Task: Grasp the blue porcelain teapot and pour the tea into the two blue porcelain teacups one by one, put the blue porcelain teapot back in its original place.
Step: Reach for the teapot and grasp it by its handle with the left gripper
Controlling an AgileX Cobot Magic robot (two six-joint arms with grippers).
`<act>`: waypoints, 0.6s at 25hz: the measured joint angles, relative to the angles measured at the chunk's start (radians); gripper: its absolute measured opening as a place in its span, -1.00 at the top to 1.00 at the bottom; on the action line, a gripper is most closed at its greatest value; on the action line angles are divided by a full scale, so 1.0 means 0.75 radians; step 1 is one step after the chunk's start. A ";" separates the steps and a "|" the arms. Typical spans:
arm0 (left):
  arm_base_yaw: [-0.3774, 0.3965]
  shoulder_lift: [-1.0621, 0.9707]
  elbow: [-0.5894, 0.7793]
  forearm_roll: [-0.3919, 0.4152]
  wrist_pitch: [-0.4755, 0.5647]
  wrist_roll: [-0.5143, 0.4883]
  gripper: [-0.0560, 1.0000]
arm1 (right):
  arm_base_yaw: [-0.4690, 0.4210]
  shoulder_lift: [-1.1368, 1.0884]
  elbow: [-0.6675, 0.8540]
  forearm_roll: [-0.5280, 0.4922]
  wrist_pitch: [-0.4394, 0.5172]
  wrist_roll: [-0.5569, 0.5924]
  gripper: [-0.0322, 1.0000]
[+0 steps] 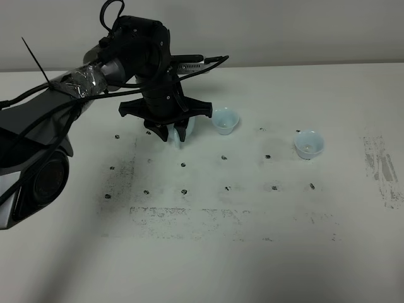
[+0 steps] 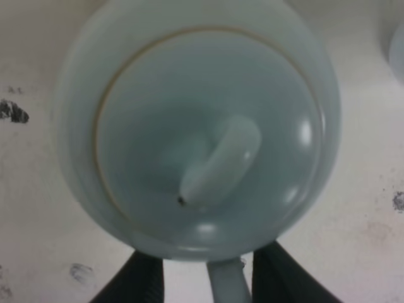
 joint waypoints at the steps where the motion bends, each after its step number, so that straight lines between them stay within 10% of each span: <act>1: 0.000 0.000 0.000 0.000 0.000 0.000 0.83 | 0.000 0.000 0.000 0.000 0.000 0.000 -0.07; 15: 0.001 0.000 0.000 0.006 -0.004 -0.026 0.88 | 0.000 0.000 0.000 0.000 0.000 0.000 -0.07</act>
